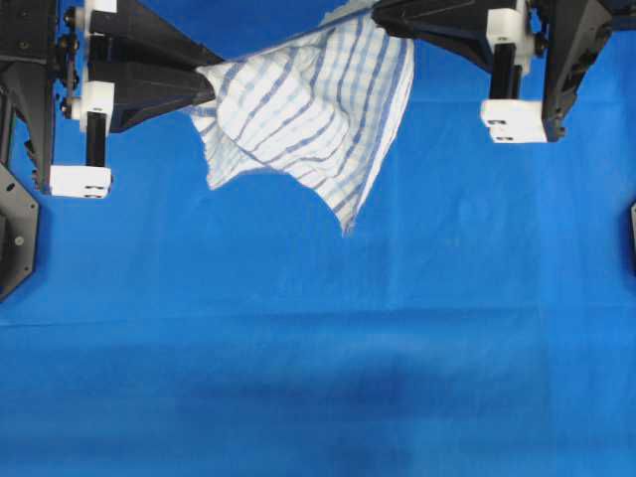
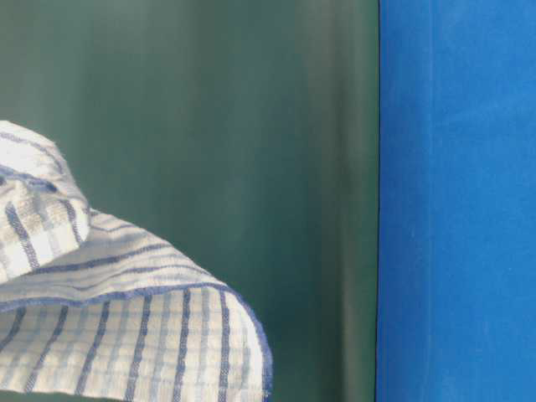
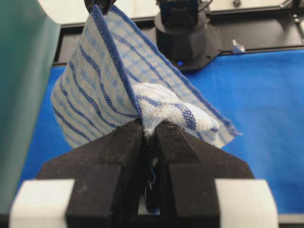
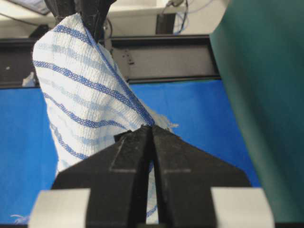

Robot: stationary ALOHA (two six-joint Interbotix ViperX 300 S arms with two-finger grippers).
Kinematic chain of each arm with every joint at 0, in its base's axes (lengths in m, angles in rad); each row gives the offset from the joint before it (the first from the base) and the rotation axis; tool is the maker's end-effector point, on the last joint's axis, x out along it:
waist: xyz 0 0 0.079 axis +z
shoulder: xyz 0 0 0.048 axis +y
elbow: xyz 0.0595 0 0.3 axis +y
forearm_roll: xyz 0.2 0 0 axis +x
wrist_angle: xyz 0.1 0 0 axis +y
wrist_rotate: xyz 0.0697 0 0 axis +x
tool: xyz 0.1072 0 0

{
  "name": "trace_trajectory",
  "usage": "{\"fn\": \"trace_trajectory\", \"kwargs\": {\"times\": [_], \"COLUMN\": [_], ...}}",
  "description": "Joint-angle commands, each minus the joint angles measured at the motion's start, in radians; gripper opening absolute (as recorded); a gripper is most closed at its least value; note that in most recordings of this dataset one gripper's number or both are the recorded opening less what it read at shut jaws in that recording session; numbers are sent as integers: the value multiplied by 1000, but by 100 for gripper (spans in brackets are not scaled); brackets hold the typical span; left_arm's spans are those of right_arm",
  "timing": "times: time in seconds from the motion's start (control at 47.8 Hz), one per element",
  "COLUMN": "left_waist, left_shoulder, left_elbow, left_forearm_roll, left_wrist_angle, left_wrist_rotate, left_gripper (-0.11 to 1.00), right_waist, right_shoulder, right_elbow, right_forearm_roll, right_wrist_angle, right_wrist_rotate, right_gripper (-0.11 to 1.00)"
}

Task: Lift the towel with both arms.
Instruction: 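Open both grippers, release the towel, and retract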

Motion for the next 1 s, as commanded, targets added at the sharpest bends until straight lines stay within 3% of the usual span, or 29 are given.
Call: {"fn": "trace_trajectory", "kwargs": {"times": [0.0,0.335,0.46,0.607,0.67,0.712,0.795,0.984], "left_waist": [-3,-3,-3,-3,-3,-3,-3,-3], "left_shoulder": [2,3,-3,-18,-23,-26,-26,-17], "left_elbow": [-29,-32,-26,-14,-8,-5,3,60], "left_forearm_roll": [2,2,2,0,0,0,0,0], "left_wrist_angle": [-3,-6,-28,-31,-32,-34,-34,-54], "left_wrist_rotate": [3,5,-21,-23,-25,-25,-26,-26], "left_gripper": [3,6,37,81,90,90,88,89], "right_waist": [0,28,28,28,28,28,28,28], "right_shoulder": [-11,-18,-14,-12,-12,-12,-12,-14], "right_elbow": [-21,-15,-15,-15,-14,-14,-11,60], "right_forearm_roll": [-2,2,3,-2,-2,-2,-2,-2], "right_wrist_angle": [9,28,31,32,32,32,32,28], "right_wrist_rotate": [-5,-51,-55,-52,-52,-52,-51,-20], "right_gripper": [1,2,7,51,65,68,62,65]}}
